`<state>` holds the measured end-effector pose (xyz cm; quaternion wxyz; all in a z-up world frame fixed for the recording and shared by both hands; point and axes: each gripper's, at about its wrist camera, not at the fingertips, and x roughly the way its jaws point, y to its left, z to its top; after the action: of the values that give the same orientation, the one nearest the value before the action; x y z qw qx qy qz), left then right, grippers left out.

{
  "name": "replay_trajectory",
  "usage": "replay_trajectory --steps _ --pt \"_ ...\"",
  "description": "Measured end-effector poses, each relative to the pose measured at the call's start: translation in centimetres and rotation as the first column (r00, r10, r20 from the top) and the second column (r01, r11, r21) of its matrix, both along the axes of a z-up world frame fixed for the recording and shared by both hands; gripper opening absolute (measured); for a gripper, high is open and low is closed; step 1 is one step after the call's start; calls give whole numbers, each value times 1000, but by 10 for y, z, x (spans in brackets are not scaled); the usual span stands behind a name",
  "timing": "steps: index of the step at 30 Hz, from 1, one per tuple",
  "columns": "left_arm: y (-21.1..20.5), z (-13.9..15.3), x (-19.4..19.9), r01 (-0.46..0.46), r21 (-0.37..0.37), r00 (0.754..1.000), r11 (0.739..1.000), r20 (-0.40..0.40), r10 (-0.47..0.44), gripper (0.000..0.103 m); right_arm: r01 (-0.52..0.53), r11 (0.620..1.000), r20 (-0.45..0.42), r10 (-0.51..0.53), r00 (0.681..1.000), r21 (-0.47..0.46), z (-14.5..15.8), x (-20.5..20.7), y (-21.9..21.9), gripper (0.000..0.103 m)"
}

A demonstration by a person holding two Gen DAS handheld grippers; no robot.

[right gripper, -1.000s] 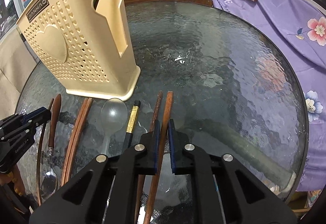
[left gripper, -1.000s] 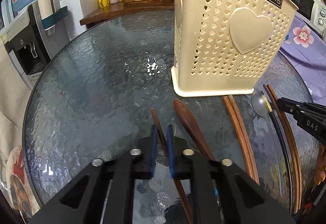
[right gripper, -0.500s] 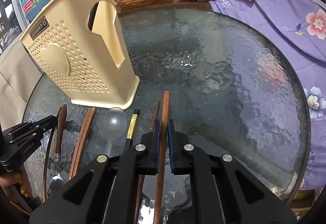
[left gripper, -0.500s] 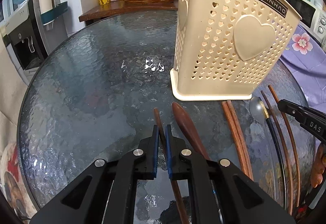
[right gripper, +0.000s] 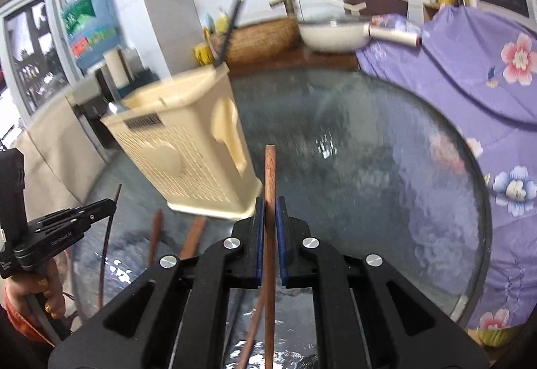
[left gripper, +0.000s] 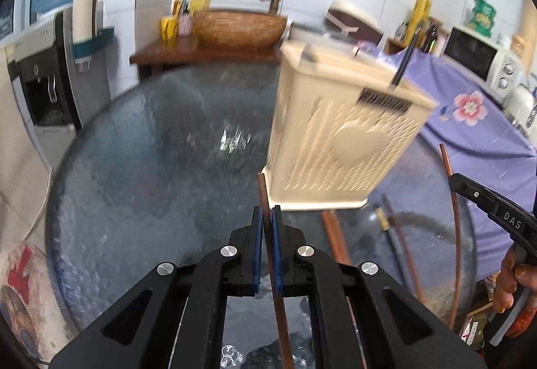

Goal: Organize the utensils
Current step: 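Carry the wooden chopstick to the holder with the left tool while the right tool carries its own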

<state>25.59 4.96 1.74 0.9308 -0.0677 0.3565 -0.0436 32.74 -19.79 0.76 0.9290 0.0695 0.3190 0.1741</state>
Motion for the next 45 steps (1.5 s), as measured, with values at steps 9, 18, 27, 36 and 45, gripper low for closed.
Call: replay_trajectory --steps 9,18,27,36,45 --pt "-10 48 -31 58 8 991 998 124 -58 5 -60 998 102 56 993 36 45 -36 -8 7" --pt "-4 74 -51 92 6 979 996 184 -92 5 -126 988 129 115 985 84 73 -55 -20 7" --pt "-3 92 -69 139 21 966 990 218 -141 5 -175 982 158 161 974 75 86 -67 -9 7" --pt "-2 107 -74 146 49 956 988 249 -154 4 -218 975 197 204 959 49 105 -76 3 7" --pt "-5 135 -64 173 68 939 983 290 -185 4 -257 966 216 248 944 18 130 -69 17 7"
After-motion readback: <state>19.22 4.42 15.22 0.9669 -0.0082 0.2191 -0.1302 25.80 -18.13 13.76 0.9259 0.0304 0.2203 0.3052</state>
